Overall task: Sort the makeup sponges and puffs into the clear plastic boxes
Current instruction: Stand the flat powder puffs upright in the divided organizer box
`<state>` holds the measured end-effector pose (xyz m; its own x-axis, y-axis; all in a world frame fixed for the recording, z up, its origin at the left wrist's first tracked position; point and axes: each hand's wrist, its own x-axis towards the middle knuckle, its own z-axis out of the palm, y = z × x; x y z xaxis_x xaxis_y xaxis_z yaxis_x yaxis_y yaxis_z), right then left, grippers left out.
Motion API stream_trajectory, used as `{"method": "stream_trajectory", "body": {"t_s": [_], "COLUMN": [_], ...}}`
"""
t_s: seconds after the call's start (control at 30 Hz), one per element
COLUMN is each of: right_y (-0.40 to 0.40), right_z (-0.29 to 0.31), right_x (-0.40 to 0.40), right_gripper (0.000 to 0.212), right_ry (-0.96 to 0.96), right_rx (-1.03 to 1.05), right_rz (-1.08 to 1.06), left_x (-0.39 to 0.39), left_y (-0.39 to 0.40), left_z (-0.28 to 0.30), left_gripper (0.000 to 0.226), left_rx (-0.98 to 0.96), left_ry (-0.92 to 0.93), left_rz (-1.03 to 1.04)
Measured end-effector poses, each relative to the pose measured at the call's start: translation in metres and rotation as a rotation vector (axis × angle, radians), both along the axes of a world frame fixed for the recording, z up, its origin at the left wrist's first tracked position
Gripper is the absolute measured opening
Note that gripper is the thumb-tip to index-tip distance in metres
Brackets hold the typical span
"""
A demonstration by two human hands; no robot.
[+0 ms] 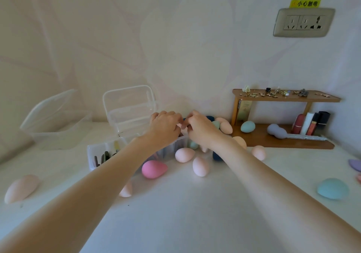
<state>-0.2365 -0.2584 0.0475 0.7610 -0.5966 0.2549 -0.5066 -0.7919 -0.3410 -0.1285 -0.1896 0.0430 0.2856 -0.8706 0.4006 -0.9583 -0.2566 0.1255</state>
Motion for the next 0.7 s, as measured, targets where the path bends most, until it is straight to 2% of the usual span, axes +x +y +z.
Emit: {"method": "stream_trajectory", "body": {"t_s": [0.1,0.23,0.37,0.43,0.53,0.7], "right_y": [-0.007,-0.023,-0.041,-0.052,-0.061,-0.066], "right_z": [0.014,0.019,0.010,0.005,-0.002,-0.030], "right_x": [-0.026,-0.076,-0.140,-0.163,-0.215,-0.284], "right_gripper": [0.032,0.030,0.028,0.034,0.052,0.051], "right_ry": [-0.057,-0.052,0.008,0.079,0.157,0.278], "right_rx": [0.012,0.025,-0.017,-0.011,0.089,0.274], "right_rz": [-0.039,-0.162,-0.431,-0.596,-0.846,-0.991], "left_x": [-0.020,-0.068,-0.134,-0.159,-0.202,-0.254], "left_y": [-0.011,-0.032,-0.054,-0.061,-0.071,-0.078], "left_z": [0.007,0.007,-0.001,-0.004,-0.010,-0.017], "left_gripper": [0.034,0.036,0.034,0.034,0.035,0.032], "left_rx": [-0.054,-0.011,0.037,0.055,0.087,0.170], "left_ry": [0.040,0.046,0.020,0.005,0.015,0.014], "left_rz": [-0.033,-0.141,-0.292,-0.341,-0.428,-0.504]}}
